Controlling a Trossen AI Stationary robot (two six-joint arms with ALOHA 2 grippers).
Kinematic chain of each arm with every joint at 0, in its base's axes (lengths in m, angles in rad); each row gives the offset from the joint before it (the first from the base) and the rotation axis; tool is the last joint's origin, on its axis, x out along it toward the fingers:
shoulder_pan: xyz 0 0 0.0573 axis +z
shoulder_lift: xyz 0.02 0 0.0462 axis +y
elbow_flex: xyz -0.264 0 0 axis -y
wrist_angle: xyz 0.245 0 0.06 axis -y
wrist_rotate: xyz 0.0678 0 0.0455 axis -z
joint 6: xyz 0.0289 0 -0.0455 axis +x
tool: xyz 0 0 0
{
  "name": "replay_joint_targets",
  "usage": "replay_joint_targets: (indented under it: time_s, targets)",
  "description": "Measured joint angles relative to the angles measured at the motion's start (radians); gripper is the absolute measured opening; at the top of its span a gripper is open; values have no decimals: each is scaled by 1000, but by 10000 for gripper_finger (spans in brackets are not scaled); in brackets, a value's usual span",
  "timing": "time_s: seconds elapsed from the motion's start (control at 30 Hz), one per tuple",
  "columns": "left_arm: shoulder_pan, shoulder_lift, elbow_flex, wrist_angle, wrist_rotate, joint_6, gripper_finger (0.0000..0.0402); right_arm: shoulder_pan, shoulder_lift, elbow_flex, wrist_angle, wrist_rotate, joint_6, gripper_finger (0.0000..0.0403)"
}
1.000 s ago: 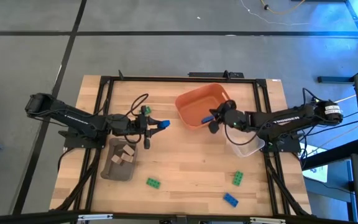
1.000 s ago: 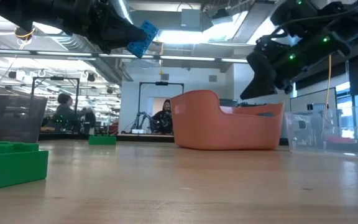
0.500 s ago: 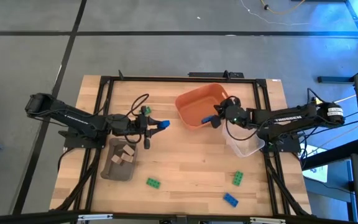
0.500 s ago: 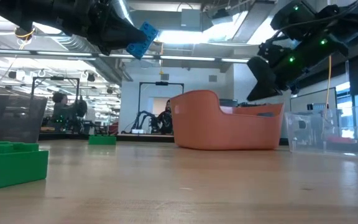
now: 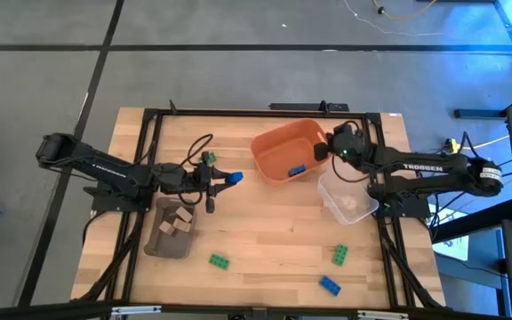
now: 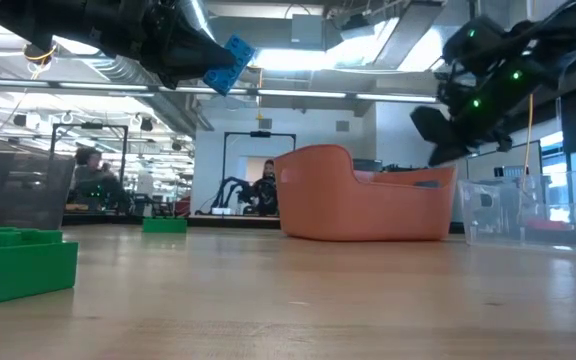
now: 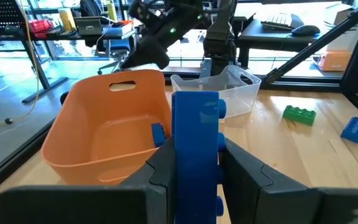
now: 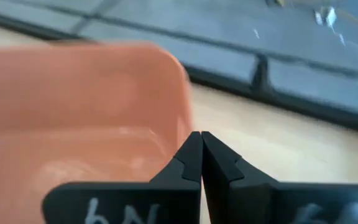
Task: Sort & place blocks by color
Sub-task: Put the left blue game piece into the orange bin
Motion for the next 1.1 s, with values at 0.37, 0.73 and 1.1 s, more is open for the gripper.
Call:
replay_joint_targets:
  time_s: [0.37,0.73,1.1]
  targets:
    - [0,0,0,0,0,-3,82,-53,0,0,23,-215,3,0]
    - [0,0,0,0,0,-3,82,14,1,0,204,-349,-47,0]
    - [81,31,23,14,-56,-58,82,91,-109,1,305,-331,-151,0]
